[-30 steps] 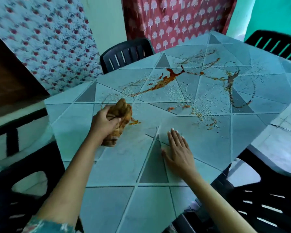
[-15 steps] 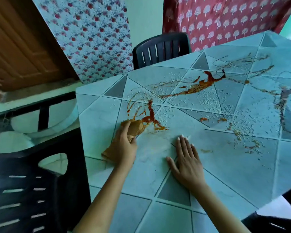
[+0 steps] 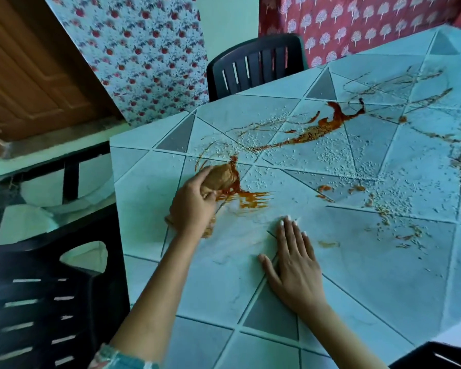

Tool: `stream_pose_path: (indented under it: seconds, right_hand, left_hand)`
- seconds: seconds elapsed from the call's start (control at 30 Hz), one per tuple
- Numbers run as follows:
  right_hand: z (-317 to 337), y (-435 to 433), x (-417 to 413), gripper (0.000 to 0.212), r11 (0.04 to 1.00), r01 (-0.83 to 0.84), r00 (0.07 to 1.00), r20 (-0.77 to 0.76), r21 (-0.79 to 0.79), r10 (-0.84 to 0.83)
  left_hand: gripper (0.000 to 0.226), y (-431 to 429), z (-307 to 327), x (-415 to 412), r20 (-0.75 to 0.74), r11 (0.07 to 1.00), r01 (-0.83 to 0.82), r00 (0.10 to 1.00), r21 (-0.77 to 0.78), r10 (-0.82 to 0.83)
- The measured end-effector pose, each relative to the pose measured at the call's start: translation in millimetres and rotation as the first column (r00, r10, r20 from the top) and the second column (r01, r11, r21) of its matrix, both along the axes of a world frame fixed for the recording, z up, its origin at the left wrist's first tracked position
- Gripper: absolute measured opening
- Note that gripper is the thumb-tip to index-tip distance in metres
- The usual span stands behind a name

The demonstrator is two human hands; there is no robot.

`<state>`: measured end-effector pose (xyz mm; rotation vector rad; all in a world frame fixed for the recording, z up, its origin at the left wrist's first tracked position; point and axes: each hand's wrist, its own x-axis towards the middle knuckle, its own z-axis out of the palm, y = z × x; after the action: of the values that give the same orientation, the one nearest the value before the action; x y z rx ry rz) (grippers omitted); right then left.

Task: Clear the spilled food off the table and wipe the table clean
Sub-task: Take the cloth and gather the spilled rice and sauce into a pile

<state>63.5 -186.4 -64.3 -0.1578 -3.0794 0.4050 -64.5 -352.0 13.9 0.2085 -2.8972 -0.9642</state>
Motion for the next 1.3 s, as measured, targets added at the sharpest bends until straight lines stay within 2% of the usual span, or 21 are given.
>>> stream_pose_path:
  seconds: [0.07,0.13,0.2,0.27,0.33,0.4,0.47,0.57,0.6,0.67,0.73,0.87,0.97,1.07,1.17,1.23,1.3]
  right_hand:
    - [0,1,0,0.077,1.000,0.001,1.000,-0.004,-0.001,-0.001]
    - [-1,1,-1,0.077,1.000,-0.010,1.000,0.000,0.011,0.010]
    - [-1,3,0,0.076,0.999,-0.023,1.000,0.009,0.026,0.023]
    - [0,4,2,0.076,0.999,-0.025,1.000,0.015,0.035,0.025]
    - [1,4,1,0.075,1.000,-0.016,1.000,0.000,0.009,0.016]
    - [2,4,-5,0.074,1.000,-0.022,1.000,-0.020,-0.016,0.022]
    - [3,3,-15,0.074,0.999,-0.032,0.999,-0.033,-0.021,0.031]
    - [5,-3,-33,0.076,0.999,-0.021,1.000,-0.023,-0.027,0.020]
    - [4,-5,-38,0.076,1.000,-0.016,1.000,-0.013,-0.024,0.015]
    - [1,-7,-44,0.077,1.000,-0.028,1.000,0.007,-0.002,0.028]
    - [-1,-7,-46,0.078,0.999,-0.033,0.999,0.001,0.030,0.032]
    - [-2,-10,-46,0.078,0.999,-0.026,0.999,-0.021,0.042,0.027]
    - [-4,-10,-46,0.078,0.998,-0.031,0.999,-0.030,0.054,0.033]
    - [-5,-9,-45,0.078,0.998,-0.035,0.999,-0.021,0.056,0.036]
    - [-4,-9,-46,0.078,0.998,-0.047,0.999,-0.010,0.050,0.047]
    - [-4,-9,-47,0.078,0.998,-0.040,0.999,-0.015,0.049,0.041]
    - [-2,-10,-49,0.078,0.999,-0.022,0.999,-0.035,0.041,0.023]
  left_hand:
    - [0.054,18,-6,8,0.053,0.998,0.048,0.998,-0.042,-0.046]
    - [0.054,57,-11,15,0.104,0.978,0.207,0.974,-0.034,-0.202]
    - [0.055,97,-11,17,0.102,0.928,0.363,0.923,0.084,-0.371]
    - [0.054,116,-2,17,0.080,0.886,0.416,0.895,0.207,-0.439]
    - [0.053,103,10,9,-0.002,0.890,0.360,0.927,0.281,-0.374]
    - [0.050,63,15,-7,-0.069,0.925,0.246,0.969,0.289,-0.236]
    - [0.046,8,15,-30,-0.109,0.981,0.067,0.993,0.181,-0.048]
    - [0.044,-69,8,-62,-0.073,0.983,-0.179,0.981,0.040,0.182]
    - [0.048,-86,3,-69,-0.015,0.982,-0.190,0.982,0.003,0.190]
    - [0.068,-105,-8,-74,0.141,0.991,-0.106,0.983,-0.080,0.116]
    - [0.069,-109,-23,-72,0.220,0.979,-0.026,0.973,-0.204,0.072]
    - [0.062,-93,-30,-73,0.087,0.913,-0.138,0.979,-0.385,0.185]
    - [0.057,-57,-34,-83,0.030,0.942,-0.141,0.987,-0.306,0.157]
    - [0.049,5,-38,-80,-0.054,0.989,0.057,0.996,-0.139,-0.065]
    - [0.055,47,-30,-69,-0.149,0.967,0.245,0.956,-0.076,-0.254]
    - [0.058,35,-18,-79,-0.226,0.975,0.223,0.949,-0.020,-0.222]
    - [0.060,-2,-7,-102,-0.227,0.995,0.103,0.969,0.004,-0.100]
